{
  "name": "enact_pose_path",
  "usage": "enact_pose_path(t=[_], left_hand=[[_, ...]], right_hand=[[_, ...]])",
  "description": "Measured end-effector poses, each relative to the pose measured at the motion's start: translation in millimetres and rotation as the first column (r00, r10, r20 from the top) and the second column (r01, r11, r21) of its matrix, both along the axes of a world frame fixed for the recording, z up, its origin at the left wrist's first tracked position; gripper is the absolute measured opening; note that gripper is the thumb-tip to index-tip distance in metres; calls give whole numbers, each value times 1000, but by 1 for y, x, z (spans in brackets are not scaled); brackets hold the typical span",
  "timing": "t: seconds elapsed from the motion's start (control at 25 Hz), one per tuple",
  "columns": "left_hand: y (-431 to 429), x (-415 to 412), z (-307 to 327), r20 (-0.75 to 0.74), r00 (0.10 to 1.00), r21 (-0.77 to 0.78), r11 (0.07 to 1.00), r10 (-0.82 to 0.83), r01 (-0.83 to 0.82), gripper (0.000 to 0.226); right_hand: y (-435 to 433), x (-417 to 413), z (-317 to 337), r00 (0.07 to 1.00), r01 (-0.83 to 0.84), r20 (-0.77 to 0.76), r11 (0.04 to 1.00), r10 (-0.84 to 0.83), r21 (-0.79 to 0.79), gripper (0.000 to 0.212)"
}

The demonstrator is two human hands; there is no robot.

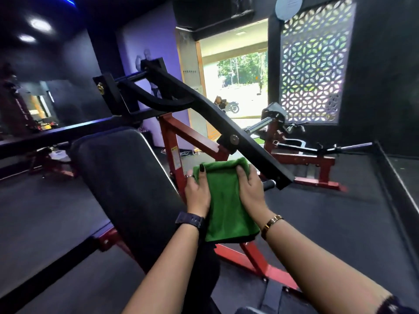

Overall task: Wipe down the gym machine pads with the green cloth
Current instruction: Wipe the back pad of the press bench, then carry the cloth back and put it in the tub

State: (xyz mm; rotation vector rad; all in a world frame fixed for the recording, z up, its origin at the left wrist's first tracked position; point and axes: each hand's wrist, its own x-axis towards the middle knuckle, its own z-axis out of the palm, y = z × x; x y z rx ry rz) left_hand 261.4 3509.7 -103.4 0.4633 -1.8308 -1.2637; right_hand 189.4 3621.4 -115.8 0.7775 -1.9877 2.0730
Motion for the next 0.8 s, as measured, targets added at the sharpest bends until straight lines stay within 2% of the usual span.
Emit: enact_pose_path(t=[0.12,0.2,0.28,0.36,0.48,0.6,0.72,0.8], left_hand=[[45,-9,5,-70,995,-22,998,-64,62,52],[67,-19,6,-98,994,-67,997,-53,47,53],[93,-29,10,-114,991,-82,995,-72,63,40],[115,-41,14,-123,987,-55,994,-105,98,31],[156,-61,20,-109,976,-62,981,-188,182,34],[199,-84,22,-99,956,-99,959,-275,266,34],[237,-109,21,-91,955,-126,955,-282,270,36],[265,-128,18,-103,949,-156,947,-298,280,34]], right_hand=[[43,-4,2,995,95,-10,995,-95,-18,24],[70,-8,2,991,133,-12,991,-134,-18,23],[99,-12,-1,988,153,15,988,-152,-15,22],[125,-14,-8,985,158,69,987,-156,-19,26],[168,-23,-19,976,187,116,982,-186,4,34],[216,-38,-22,961,254,103,967,-256,29,26],[263,-50,-14,937,343,41,937,-346,67,10],[296,-60,-10,904,426,0,900,-428,88,8]])
